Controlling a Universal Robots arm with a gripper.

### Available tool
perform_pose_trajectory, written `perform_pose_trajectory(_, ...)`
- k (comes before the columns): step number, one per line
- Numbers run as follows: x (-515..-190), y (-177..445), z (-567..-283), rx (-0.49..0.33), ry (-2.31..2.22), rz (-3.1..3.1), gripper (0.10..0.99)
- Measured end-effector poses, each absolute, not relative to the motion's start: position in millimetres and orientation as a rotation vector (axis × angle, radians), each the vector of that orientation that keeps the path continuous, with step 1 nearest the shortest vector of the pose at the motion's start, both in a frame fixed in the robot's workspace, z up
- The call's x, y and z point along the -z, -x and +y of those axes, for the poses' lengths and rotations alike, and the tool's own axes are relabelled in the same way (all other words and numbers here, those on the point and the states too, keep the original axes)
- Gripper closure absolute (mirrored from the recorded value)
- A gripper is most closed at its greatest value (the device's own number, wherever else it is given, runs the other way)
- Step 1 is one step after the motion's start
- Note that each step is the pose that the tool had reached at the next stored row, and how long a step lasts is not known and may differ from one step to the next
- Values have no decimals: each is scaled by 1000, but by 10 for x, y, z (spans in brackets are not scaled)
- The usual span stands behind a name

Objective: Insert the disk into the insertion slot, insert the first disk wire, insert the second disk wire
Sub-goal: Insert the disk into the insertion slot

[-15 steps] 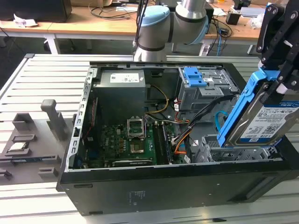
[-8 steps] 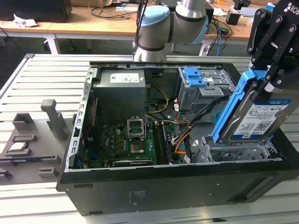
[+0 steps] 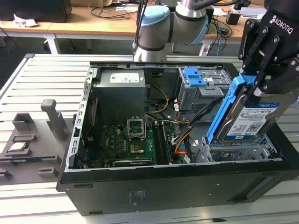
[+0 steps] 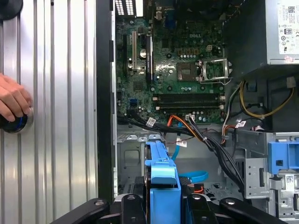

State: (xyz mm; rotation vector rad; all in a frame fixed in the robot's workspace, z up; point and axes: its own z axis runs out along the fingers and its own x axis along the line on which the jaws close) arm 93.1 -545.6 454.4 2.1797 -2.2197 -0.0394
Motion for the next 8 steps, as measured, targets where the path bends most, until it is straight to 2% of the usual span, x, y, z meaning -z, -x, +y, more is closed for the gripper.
perform_pose_trajectory(8, -4424, -931, -5457, 39, -2180, -2220, 718)
